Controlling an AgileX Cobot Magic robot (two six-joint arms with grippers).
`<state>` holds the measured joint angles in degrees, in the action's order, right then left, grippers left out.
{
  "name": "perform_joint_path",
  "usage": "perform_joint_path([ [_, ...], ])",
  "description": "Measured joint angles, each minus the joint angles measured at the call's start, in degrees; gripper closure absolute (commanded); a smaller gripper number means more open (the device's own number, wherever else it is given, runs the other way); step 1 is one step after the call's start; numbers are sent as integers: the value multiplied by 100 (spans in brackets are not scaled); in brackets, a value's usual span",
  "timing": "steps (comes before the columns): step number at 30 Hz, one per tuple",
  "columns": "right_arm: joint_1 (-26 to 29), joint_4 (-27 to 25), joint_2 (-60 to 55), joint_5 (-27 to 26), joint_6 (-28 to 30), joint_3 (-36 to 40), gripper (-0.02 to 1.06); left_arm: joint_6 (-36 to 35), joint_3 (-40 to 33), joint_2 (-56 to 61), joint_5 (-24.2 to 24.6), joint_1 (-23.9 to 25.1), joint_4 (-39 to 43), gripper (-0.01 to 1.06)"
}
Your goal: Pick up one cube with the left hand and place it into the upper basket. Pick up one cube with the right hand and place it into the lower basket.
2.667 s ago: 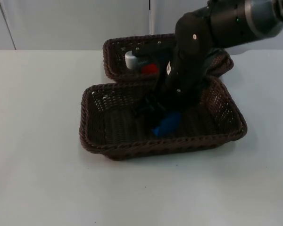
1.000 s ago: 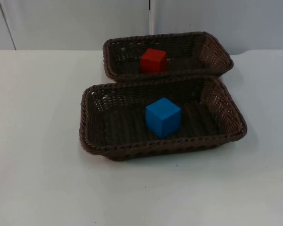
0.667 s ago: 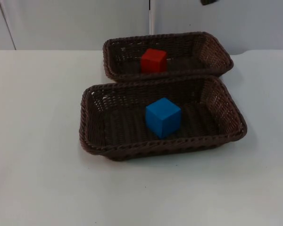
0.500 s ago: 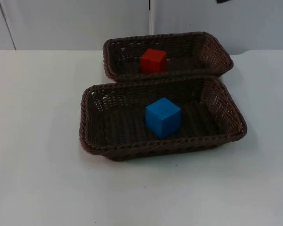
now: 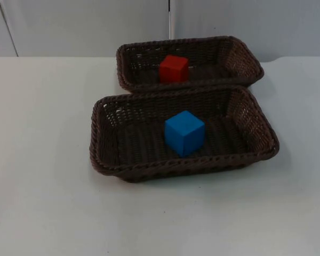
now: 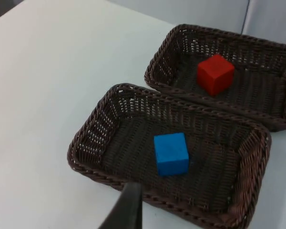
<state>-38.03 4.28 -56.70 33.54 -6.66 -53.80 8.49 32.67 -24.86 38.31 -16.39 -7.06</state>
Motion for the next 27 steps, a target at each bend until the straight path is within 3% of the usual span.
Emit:
perform_joint_path([
  [7, 0, 0, 868, 0, 0, 578, 16, 0, 0, 510, 101, 0, 21, 15],
  [16, 0, 0, 1977, 13, 22, 1239, 16, 0, 0, 957, 815, 0, 37, 15],
  [27, 0, 13, 3422, 574, 22, 1595, 16, -35, -25, 1883, 1408, 0, 41, 15],
])
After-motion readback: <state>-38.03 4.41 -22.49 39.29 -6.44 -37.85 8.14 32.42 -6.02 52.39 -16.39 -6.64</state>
